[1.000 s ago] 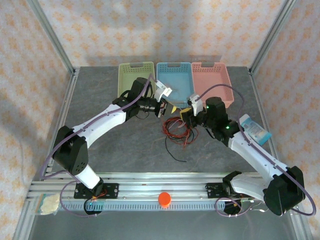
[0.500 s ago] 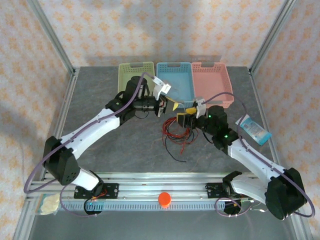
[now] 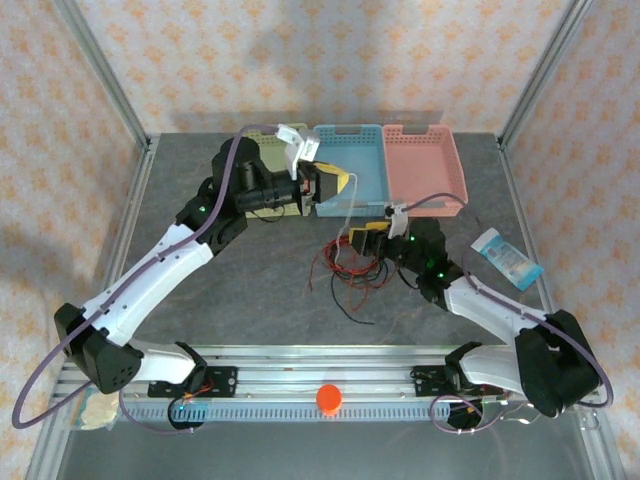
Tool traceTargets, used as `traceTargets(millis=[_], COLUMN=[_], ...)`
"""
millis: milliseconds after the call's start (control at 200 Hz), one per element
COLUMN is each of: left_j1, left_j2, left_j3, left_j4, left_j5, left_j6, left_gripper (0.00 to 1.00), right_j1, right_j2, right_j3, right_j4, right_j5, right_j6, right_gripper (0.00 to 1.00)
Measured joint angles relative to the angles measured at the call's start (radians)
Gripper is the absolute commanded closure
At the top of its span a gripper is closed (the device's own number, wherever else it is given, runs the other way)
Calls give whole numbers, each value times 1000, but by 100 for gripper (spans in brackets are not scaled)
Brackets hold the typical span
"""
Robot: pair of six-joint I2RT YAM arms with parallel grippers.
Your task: Untangle the cables
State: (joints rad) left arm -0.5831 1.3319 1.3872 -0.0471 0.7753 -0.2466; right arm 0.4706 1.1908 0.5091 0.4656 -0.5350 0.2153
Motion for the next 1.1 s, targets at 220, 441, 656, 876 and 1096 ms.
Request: traceTargets(millis=[220,441,656,876,1096], left_j1=[0,0,0,0,0], left_j2=[-3,11,64,103,150], left_j3=[82,233,410,469,463], left_j4=[6,6,-8,-43,-69], left_j5=[-55,-125,-175,-269,-379], left_j6=[-19,-38,-41,-41,-41], left_gripper=[100,100,100,100,100], right_j1=[2,25,39,39,39], right_j2=[95,196,247,212,16], right_j3=[-39,-78,-103,-121,-135], right_j4=[93,184,225,234,166], right_j5=[-24,-38,-30,-3,79], right_j6=[47,100,127,147,150], right_gripper=[41,41,40,35,36])
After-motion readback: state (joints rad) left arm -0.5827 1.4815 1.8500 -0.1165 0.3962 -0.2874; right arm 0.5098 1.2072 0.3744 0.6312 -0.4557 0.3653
